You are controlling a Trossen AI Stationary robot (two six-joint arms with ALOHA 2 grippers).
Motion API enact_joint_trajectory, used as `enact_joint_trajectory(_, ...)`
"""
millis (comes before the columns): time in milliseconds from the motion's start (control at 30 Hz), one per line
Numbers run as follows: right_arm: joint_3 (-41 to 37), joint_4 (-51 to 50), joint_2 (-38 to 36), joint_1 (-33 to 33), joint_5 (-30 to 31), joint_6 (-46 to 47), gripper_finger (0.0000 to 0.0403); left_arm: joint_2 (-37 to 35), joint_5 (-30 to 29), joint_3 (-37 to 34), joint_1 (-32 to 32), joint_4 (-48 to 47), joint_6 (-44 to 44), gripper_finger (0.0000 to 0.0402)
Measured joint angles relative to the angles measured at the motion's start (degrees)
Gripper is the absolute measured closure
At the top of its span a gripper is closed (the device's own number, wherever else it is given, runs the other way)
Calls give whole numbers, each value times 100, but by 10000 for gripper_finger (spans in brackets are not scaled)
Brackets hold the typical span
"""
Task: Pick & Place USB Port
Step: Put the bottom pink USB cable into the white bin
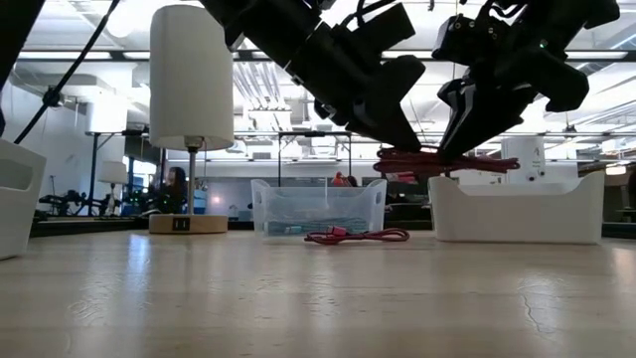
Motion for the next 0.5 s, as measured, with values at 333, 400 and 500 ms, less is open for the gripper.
enact_joint_trajectory(333, 0, -2, 0, 2, 24, 332, 393, 0, -15, 20, 2, 5, 64, 388)
enact_joint_trajectory(400, 0, 4, 0, 0, 43, 351, 393, -2, -7, 20, 2, 51, 62, 375)
enact_joint_trajectory(500, 0, 7, 0, 0, 55, 518, 393, -9, -5, 20, 0, 46, 46, 350)
